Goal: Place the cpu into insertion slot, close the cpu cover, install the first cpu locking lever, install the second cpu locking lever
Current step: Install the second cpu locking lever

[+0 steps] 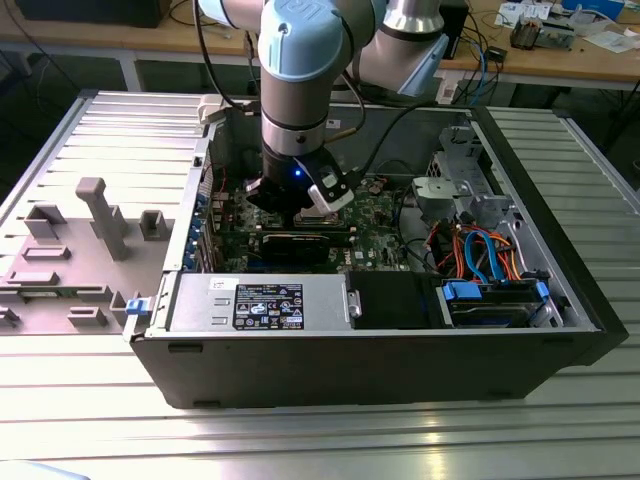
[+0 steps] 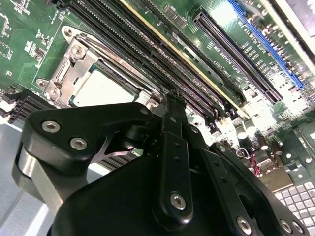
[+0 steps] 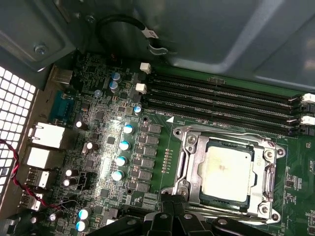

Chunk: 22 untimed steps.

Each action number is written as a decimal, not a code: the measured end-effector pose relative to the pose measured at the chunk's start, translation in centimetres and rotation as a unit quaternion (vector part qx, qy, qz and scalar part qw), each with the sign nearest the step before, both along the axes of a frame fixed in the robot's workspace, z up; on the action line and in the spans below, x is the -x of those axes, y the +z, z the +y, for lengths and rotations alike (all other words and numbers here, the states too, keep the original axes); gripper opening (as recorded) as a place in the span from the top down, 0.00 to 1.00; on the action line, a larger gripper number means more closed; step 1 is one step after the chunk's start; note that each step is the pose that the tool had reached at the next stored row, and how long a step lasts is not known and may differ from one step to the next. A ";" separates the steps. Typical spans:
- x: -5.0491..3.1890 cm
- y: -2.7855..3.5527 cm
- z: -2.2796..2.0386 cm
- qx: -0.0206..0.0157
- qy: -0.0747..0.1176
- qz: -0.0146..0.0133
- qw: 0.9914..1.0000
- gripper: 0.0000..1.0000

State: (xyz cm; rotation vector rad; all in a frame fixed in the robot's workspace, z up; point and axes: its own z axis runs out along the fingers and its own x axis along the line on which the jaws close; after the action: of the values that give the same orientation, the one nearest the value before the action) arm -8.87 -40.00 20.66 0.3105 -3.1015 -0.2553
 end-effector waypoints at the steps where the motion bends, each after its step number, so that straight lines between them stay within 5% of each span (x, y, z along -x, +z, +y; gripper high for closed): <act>1: 0.00 -0.03 0.02 -0.001 0.000 0.000 1.000 0.89; 22: 0.41 -0.49 0.18 -0.011 0.000 0.000 1.000 0.89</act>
State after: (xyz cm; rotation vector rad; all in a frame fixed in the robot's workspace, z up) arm -9.28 -39.82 20.18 0.3110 -3.1006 -0.2887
